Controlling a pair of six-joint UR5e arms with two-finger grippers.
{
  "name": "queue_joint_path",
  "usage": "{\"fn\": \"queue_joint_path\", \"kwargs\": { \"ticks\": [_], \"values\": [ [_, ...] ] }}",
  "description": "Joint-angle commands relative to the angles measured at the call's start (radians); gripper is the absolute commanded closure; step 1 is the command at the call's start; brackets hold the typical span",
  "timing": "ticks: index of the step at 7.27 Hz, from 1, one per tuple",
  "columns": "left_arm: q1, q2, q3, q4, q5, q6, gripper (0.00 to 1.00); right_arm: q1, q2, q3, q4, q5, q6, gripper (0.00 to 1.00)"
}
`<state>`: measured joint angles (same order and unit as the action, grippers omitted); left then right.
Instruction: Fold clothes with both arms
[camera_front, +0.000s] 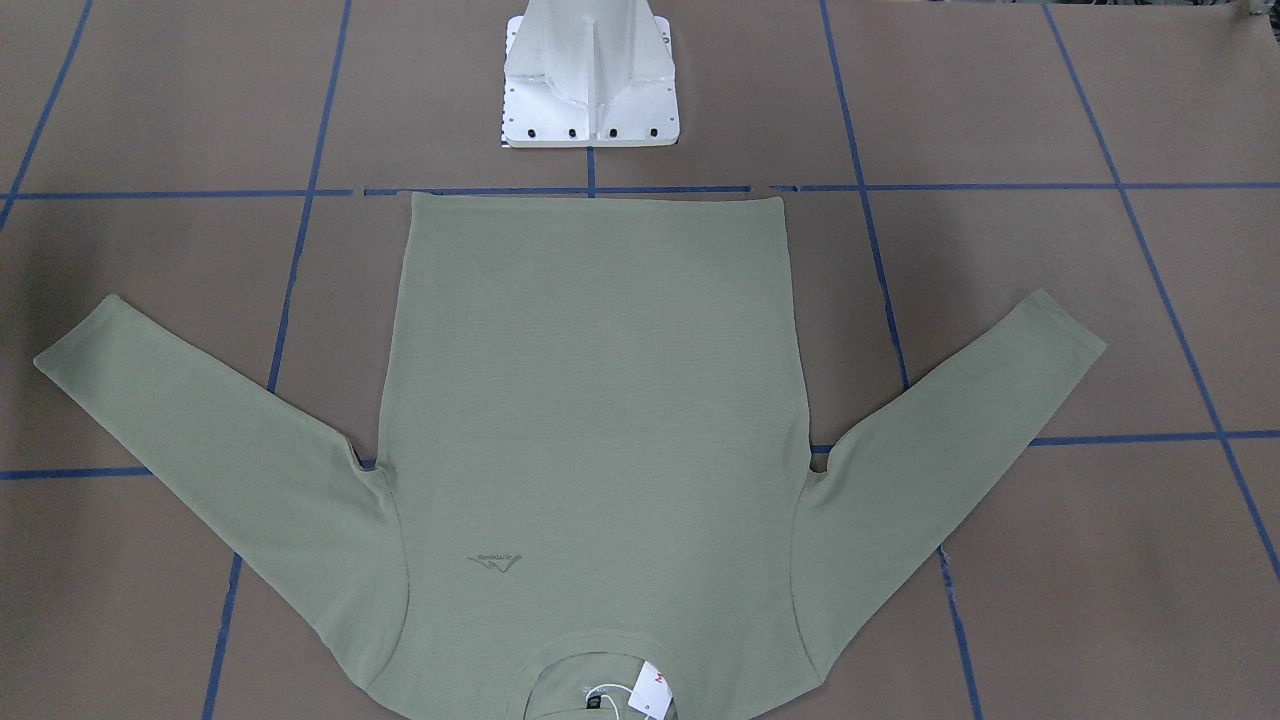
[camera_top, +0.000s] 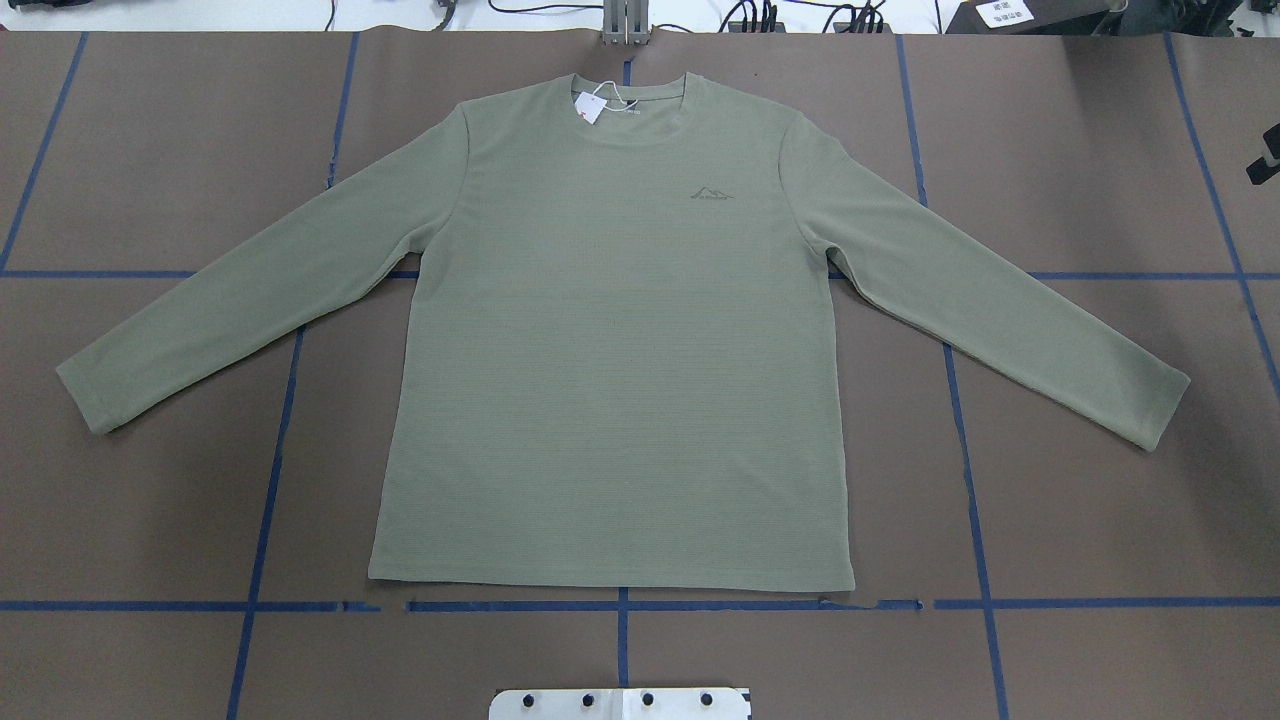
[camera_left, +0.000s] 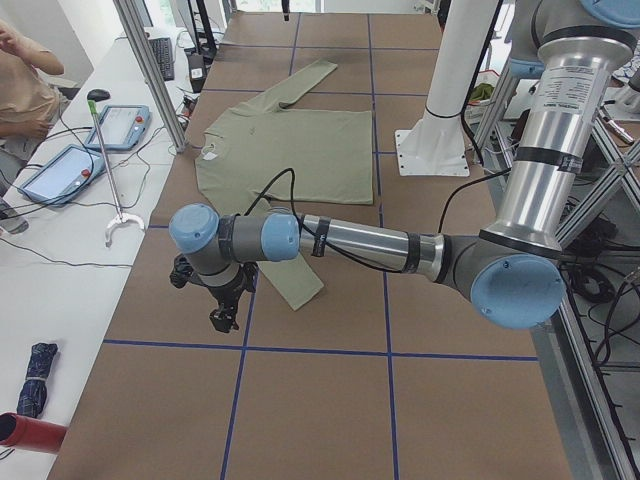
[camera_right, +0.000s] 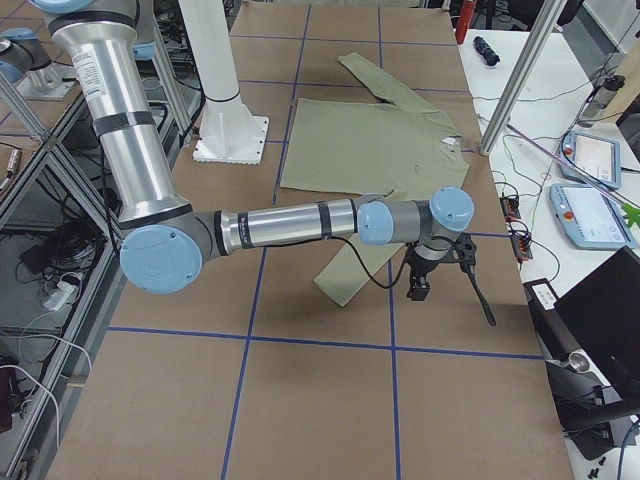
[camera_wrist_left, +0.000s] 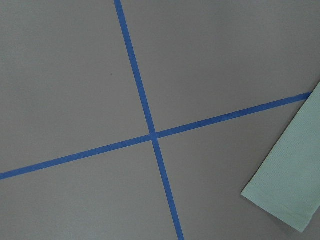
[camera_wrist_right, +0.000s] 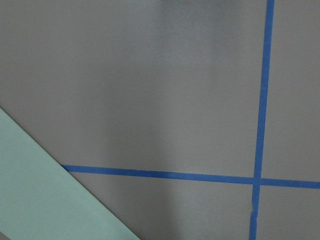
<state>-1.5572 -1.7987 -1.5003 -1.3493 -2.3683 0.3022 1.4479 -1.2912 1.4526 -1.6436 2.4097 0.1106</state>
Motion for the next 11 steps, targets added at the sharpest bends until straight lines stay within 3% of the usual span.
{"fn": "queue_joint_path", "kwargs": {
  "ticks": [1, 4, 6, 8, 10, 11],
  "values": [
    [0.002, 0.001, -0.008, -0.013, 0.000, -0.012, 0.00, 0.000, -0.017, 0.006, 0.008, -0.006, -0.002, 0.00],
    [0.006, 0.004, -0.030, -0.021, 0.001, -0.011, 0.00, -0.020, -0.045, 0.003, 0.037, 0.000, 0.000, 0.00],
    [0.006, 0.004, -0.049, -0.065, -0.066, -0.011, 0.00, -0.092, -0.161, -0.006, 0.335, -0.003, 0.106, 0.00],
    [0.005, 0.050, -0.037, -0.178, -0.072, -0.008, 0.00, -0.202, -0.229, -0.015, 0.578, -0.023, 0.448, 0.00],
    [0.006, 0.064, 0.006, -0.228, -0.165, -0.008, 0.00, -0.292, -0.272, -0.017, 0.709, -0.102, 0.669, 0.01],
    [0.005, 0.070, -0.006, -0.228, -0.183, -0.008, 0.00, -0.308, -0.275, -0.017, 0.735, -0.104, 0.758, 0.06]
  ]
}}
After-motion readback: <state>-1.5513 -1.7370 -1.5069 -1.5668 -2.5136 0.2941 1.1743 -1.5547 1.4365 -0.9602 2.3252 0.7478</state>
